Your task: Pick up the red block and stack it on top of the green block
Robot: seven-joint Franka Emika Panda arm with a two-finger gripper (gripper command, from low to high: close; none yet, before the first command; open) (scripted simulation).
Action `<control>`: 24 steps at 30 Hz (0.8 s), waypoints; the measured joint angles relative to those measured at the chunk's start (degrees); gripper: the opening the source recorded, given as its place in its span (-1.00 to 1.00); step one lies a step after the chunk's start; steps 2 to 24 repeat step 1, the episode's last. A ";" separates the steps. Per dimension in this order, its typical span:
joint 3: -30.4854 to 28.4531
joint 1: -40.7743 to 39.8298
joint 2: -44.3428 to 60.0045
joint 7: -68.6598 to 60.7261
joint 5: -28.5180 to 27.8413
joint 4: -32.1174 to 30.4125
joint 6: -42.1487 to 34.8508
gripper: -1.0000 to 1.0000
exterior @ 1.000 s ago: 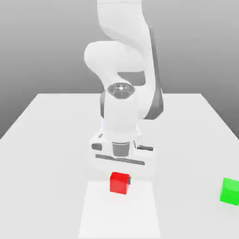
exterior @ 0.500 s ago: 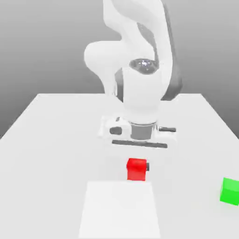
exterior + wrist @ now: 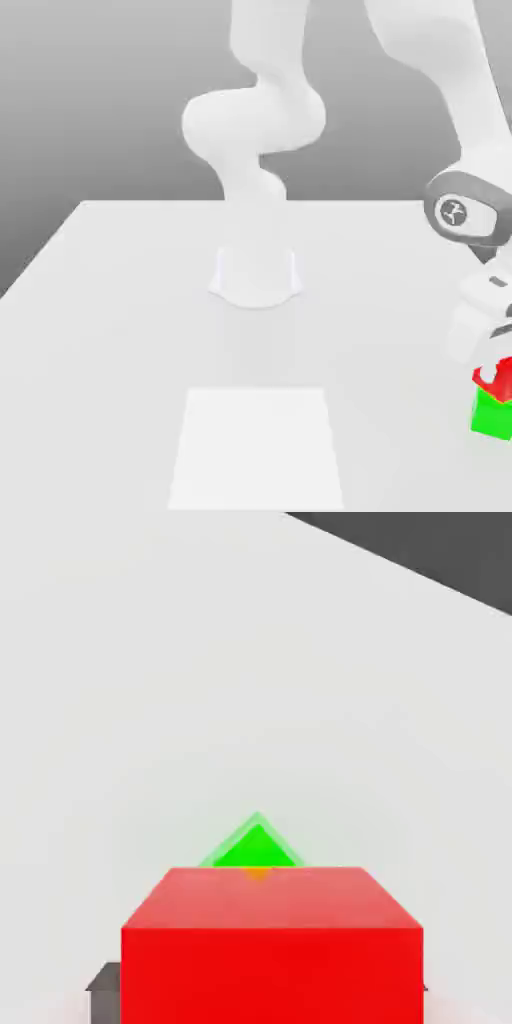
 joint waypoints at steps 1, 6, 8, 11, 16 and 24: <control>0.00 0.00 0.00 0.00 0.00 0.00 0.00 1.00; 0.00 0.00 0.00 0.00 0.00 0.00 0.00 1.00; 0.00 0.00 0.00 0.00 0.00 0.00 0.00 1.00; 0.00 0.00 0.00 0.00 0.00 0.00 0.00 1.00; 0.00 0.00 0.00 0.00 0.00 0.00 0.00 1.00; 0.00 0.00 0.00 0.00 0.00 0.00 0.00 1.00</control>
